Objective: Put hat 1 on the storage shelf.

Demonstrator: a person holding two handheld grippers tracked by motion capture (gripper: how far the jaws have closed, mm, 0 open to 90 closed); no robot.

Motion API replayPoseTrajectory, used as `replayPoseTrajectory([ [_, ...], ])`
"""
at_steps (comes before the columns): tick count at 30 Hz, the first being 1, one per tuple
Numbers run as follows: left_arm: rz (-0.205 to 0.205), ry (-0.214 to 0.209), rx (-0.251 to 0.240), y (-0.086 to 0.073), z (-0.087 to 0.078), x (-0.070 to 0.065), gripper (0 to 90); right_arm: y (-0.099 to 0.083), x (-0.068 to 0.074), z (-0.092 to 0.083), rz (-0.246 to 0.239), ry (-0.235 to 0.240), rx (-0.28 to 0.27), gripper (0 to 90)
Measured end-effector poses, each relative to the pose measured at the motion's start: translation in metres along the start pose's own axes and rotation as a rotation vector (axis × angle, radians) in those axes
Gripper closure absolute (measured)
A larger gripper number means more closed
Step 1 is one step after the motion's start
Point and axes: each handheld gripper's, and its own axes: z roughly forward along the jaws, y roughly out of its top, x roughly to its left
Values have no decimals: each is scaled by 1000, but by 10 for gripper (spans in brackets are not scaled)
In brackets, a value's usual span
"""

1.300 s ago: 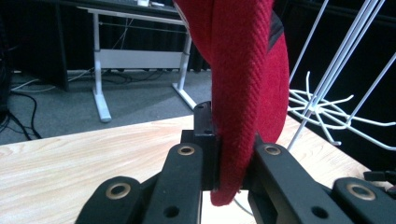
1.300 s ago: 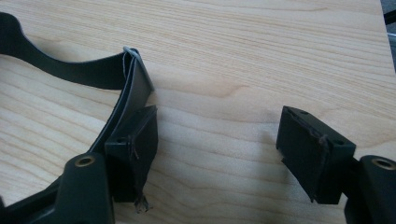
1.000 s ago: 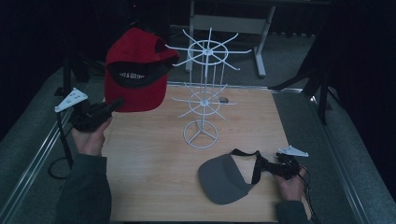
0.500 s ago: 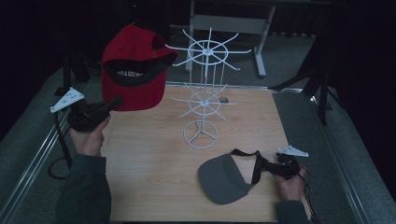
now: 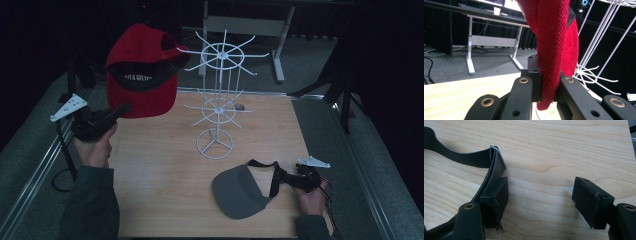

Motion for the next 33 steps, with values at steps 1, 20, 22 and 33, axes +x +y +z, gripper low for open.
replayPoseTrajectory([
  [1, -1, 0, -3, 0, 0, 0, 860, 0, 0, 0, 0, 0, 0, 293],
  [20, -52, -57, -51, 3, -5, 2, 860, 0, 0, 0, 0, 0, 0, 293],
  [22, -50, -62, -56, 3, -6, 2, 860, 0, 0, 0, 0, 0, 0, 293],
  [33, -41, -92, -65, 3, -10, -6, 859, 0, 0, 0, 0, 0, 0, 293],
])
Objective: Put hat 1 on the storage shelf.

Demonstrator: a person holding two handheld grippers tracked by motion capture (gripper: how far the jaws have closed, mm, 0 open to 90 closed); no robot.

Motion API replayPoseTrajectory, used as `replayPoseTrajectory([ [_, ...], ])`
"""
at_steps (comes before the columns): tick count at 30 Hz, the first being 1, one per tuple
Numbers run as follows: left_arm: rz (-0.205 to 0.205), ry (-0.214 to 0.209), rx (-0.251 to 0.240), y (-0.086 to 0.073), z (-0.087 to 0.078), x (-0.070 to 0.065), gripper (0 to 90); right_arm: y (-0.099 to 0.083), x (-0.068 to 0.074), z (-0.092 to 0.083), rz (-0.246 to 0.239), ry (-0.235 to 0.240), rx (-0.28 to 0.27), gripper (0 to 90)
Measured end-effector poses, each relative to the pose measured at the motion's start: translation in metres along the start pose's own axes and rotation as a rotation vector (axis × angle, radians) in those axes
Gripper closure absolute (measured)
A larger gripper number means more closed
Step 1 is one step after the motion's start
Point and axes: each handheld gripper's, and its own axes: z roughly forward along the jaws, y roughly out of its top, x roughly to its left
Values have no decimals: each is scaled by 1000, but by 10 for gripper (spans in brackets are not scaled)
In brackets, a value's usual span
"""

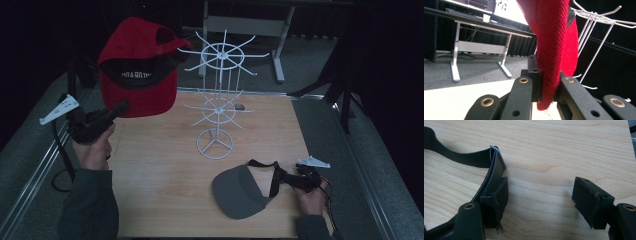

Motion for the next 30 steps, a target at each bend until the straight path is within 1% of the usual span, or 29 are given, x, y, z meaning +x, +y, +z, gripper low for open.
replayPoseTrajectory([
  [4, 11, -7, -2, -2, 0, -5, 859, 0, 0, 0, 0, 0, 0, 293],
  [7, 49, 4, 18, -6, 2, -11, 859, 0, 0, 0, 0, 0, 0, 293],
  [10, 74, 14, 35, -14, 7, -16, 859, 0, 0, 0, 0, 0, 0, 293],
  [12, 96, 33, 47, -21, 10, -19, 859, 0, 0, 0, 0, 0, 0, 293],
  [14, 108, 41, 56, -29, 12, -21, 858, 0, 0, 0, -1, 0, 0, 293],
  [16, 121, 57, 68, -35, 14, -22, 858, 0, 0, 0, -1, 0, 0, 292],
  [19, 125, 75, 81, -43, 17, -21, 858, 0, 0, 0, -1, 0, 0, 292],
  [23, 112, 88, 87, -54, 18, -18, 857, 0, 0, 0, 1, 1, 0, 292],
  [26, 109, 99, 101, -61, 18, -16, 856, 0, 0, 0, 0, 1, 0, 292],
  [30, 119, 117, 120, -72, 17, -15, 853, 0, 0, 0, 0, 1, 1, 292],
])
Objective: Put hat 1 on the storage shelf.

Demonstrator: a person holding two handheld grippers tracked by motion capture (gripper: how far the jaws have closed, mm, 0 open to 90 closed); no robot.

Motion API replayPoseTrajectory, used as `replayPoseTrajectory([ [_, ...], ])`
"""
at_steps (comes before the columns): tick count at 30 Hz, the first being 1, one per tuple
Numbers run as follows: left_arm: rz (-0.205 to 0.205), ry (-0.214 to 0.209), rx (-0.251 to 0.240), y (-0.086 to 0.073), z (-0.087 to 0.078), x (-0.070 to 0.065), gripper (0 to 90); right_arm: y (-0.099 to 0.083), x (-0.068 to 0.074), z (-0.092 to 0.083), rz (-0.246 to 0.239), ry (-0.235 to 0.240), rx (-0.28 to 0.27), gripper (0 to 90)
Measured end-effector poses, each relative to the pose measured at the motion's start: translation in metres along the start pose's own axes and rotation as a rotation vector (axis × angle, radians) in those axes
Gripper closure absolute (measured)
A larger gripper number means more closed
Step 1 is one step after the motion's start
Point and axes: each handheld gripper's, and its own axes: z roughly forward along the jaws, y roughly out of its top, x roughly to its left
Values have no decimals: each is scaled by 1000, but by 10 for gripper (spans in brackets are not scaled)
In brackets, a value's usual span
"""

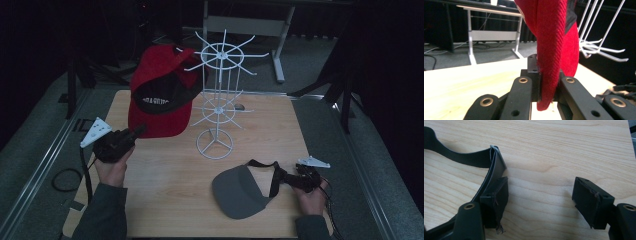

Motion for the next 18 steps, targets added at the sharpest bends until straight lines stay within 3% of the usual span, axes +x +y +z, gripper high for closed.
replayPoseTrajectory([
  [7, -11, -10, 13, -14, 1, 2, 843, 0, 0, 0, 0, 0, 0, 292],
  [12, -30, -35, -3, -14, -2, 5, 762, 0, 0, 0, 0, 0, 0, 291],
  [18, -33, -36, -11, -11, -10, 10, 670, 0, 0, 0, 0, 0, 0, 291],
])
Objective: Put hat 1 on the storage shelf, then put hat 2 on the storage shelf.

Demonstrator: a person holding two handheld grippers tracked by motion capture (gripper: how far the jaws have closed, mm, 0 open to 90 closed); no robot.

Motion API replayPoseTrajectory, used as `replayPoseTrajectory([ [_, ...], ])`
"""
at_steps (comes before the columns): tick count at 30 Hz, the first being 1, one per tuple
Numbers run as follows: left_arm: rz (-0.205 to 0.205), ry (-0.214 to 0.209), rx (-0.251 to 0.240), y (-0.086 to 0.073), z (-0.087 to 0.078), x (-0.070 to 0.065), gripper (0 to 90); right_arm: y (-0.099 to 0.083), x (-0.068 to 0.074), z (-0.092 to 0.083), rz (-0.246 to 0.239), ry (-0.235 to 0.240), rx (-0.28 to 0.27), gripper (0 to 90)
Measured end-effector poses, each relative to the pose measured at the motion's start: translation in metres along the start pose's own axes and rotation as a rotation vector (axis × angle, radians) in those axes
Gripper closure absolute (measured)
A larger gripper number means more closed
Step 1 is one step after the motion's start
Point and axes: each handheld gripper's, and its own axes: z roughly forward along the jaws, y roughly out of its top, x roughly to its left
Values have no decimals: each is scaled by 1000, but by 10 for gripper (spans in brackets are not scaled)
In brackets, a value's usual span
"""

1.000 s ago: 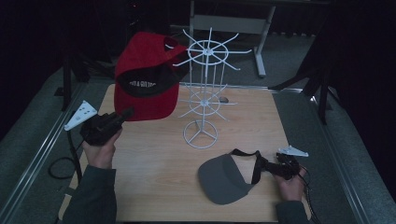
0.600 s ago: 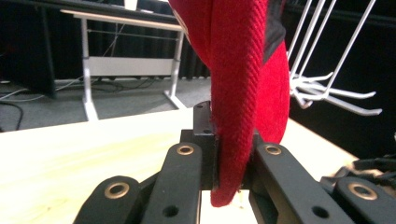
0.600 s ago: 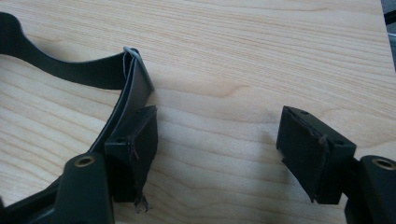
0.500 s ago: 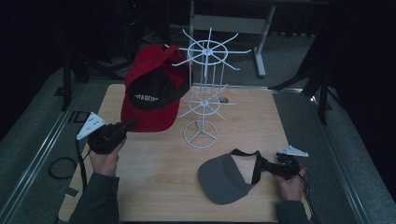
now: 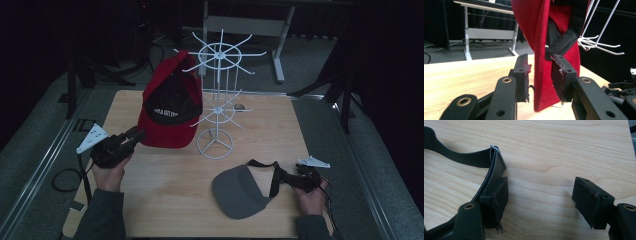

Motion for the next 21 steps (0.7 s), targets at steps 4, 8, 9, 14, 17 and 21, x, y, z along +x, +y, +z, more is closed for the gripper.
replayPoseTrajectory([
  [4, -11, 15, 0, -1, -4, 4, 642, 0, 0, 0, 0, 0, 0, 291],
  [8, -64, -6, 46, -2, -6, 14, 601, 0, 0, 0, 0, 0, 0, 291],
  [9, -62, 8, 58, -2, -6, 16, 600, 0, 0, 0, 0, 0, 0, 291],
  [14, -61, 45, 92, -4, -8, 23, 597, 0, 0, 0, 1, 0, 0, 291],
  [17, -69, 55, 102, -5, -9, 26, 588, 0, 0, 0, 1, 1, 0, 291],
  [21, -52, 80, 126, -7, -7, 25, 573, 0, 0, 0, 1, 0, 0, 291],
])
